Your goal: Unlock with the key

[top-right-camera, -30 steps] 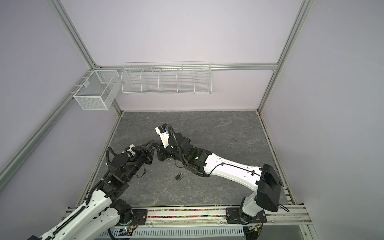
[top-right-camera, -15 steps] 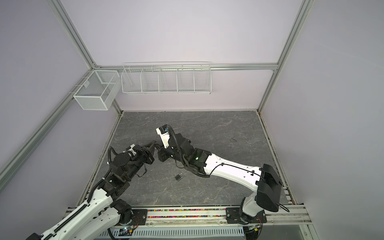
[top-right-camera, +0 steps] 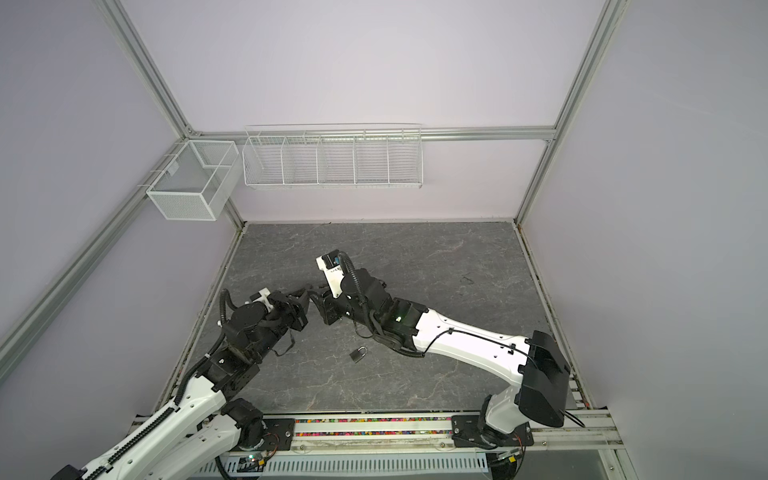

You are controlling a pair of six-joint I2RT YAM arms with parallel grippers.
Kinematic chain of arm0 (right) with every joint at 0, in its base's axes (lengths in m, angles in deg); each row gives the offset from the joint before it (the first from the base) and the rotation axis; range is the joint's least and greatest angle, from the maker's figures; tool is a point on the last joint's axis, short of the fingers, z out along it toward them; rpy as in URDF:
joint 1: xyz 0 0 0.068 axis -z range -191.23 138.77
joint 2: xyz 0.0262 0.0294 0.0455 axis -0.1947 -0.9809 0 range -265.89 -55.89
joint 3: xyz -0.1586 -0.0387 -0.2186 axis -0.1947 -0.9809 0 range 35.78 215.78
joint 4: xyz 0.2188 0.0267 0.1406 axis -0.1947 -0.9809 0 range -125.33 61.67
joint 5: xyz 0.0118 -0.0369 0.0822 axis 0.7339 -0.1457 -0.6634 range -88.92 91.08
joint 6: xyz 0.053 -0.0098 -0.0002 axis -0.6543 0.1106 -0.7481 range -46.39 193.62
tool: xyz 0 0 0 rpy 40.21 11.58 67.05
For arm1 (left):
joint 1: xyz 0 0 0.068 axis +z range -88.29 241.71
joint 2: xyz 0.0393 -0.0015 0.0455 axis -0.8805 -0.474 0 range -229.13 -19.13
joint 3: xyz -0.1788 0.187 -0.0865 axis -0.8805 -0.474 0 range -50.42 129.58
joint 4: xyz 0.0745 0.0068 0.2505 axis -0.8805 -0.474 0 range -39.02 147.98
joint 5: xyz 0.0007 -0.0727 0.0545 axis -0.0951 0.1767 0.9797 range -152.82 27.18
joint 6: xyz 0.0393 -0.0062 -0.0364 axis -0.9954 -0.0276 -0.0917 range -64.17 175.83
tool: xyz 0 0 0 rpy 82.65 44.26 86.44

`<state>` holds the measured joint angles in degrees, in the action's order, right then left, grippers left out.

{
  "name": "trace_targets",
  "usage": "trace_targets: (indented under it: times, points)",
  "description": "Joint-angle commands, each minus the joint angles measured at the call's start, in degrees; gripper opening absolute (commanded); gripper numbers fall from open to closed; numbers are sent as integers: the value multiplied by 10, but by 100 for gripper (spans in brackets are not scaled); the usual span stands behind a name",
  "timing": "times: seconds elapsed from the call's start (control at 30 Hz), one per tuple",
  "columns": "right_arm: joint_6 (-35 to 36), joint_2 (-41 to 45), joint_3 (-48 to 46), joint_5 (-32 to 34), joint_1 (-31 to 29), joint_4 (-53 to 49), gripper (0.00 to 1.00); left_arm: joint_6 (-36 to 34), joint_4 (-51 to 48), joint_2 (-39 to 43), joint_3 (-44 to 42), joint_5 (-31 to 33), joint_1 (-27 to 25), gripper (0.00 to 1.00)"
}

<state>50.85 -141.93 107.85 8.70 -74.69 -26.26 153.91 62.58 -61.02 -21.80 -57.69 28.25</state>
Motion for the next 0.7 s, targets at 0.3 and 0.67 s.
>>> trace_targets:
  times: [0.3, 0.67]
  points:
    - [-26, 60, -46, -139, 49, -81, 63, -399, -196, -9, 104, 30, -1, 0]
    - [-74, 61, -119, -239, 97, -43, 74, -630, -136, -30, 87, -45, -2, 0]
